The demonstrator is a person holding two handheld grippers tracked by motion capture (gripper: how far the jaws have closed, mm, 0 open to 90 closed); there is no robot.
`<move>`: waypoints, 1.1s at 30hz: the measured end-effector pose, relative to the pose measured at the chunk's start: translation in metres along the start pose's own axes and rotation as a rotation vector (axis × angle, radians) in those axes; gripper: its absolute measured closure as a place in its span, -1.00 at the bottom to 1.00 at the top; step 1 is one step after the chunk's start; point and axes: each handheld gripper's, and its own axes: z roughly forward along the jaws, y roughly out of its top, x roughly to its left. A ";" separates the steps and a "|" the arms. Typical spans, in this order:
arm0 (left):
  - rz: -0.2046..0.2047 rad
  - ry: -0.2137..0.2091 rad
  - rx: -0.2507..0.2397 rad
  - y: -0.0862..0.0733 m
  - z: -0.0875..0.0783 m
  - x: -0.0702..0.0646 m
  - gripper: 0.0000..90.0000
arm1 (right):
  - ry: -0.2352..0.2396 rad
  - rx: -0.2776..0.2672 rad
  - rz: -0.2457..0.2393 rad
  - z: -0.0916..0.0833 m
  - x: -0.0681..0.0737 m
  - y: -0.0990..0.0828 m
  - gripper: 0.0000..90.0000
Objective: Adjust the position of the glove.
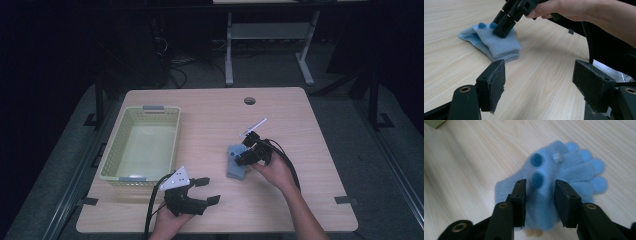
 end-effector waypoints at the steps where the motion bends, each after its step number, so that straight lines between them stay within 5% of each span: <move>1: 0.000 0.000 0.001 0.000 0.000 0.000 -0.42 | -0.002 0.002 0.003 0.000 -0.001 0.000 0.27; 6: 0.000 -0.001 0.004 0.000 0.001 0.000 -0.42 | -0.016 -0.031 0.014 -0.004 0.000 0.000 0.18; 12: -0.012 -0.001 0.003 -0.001 0.001 -0.001 -0.42 | -0.017 -0.057 -0.001 -0.008 0.003 0.000 0.53; 23: -0.030 0.003 0.013 -0.001 0.003 -0.001 -0.41 | 0.004 -0.006 0.007 0.019 0.002 -0.003 0.61; 28: -0.058 0.003 0.019 0.004 0.010 -0.001 -0.38 | 0.022 -0.109 0.075 0.003 0.001 -0.008 0.33; 33: -0.080 0.067 0.054 0.016 0.019 0.003 -0.31 | -0.020 -0.150 0.115 -0.009 0.000 -0.020 0.05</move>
